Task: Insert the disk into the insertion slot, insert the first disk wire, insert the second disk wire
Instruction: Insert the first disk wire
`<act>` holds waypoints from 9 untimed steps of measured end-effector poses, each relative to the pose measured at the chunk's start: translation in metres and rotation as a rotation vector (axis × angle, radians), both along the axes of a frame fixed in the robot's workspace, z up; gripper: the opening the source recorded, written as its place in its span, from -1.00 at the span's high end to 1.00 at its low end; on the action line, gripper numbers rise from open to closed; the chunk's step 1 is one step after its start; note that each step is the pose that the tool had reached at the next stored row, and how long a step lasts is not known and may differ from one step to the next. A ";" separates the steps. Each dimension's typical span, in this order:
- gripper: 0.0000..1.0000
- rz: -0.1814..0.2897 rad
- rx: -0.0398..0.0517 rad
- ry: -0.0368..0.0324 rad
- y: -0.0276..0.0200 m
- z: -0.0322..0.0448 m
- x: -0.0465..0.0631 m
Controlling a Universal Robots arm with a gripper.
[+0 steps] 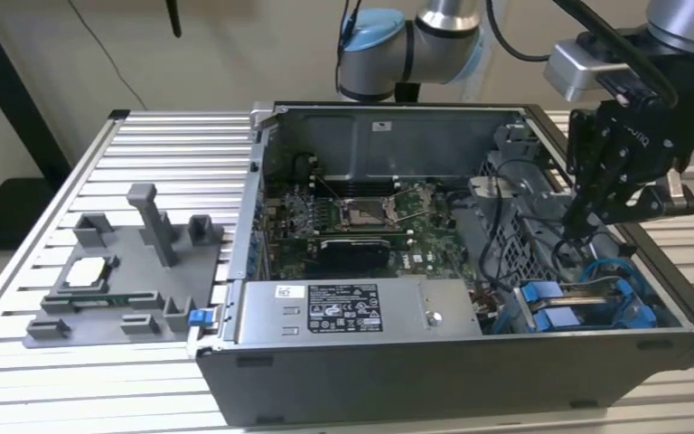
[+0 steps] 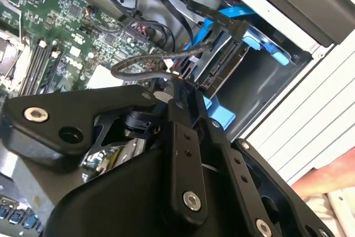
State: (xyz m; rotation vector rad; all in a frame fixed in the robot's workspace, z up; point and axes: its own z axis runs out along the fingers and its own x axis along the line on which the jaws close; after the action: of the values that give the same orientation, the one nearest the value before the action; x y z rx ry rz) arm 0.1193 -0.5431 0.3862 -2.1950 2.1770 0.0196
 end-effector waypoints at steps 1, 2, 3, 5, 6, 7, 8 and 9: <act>1.00 0.000 -0.0001 0.0031 -0.0031 -0.0002 0.001; 1.00 0.000 0.0001 0.0047 -0.0049 -0.0003 0.001; 1.00 0.000 0.0001 0.0065 -0.0068 -0.0004 0.002; 1.00 0.000 0.0000 0.0128 -0.0136 -0.0006 0.003; 1.00 0.000 -0.0001 0.0151 -0.0161 -0.0007 0.004; 1.00 0.000 0.0000 0.0174 -0.0186 -0.0009 0.005; 1.00 0.000 0.0001 0.0204 -0.0212 -0.0011 0.005; 1.00 0.000 0.0001 0.0270 -0.0260 -0.0015 0.006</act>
State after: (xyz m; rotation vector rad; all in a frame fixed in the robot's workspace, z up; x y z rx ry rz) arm 0.1253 -0.5691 0.3846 -2.2075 2.1908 0.0495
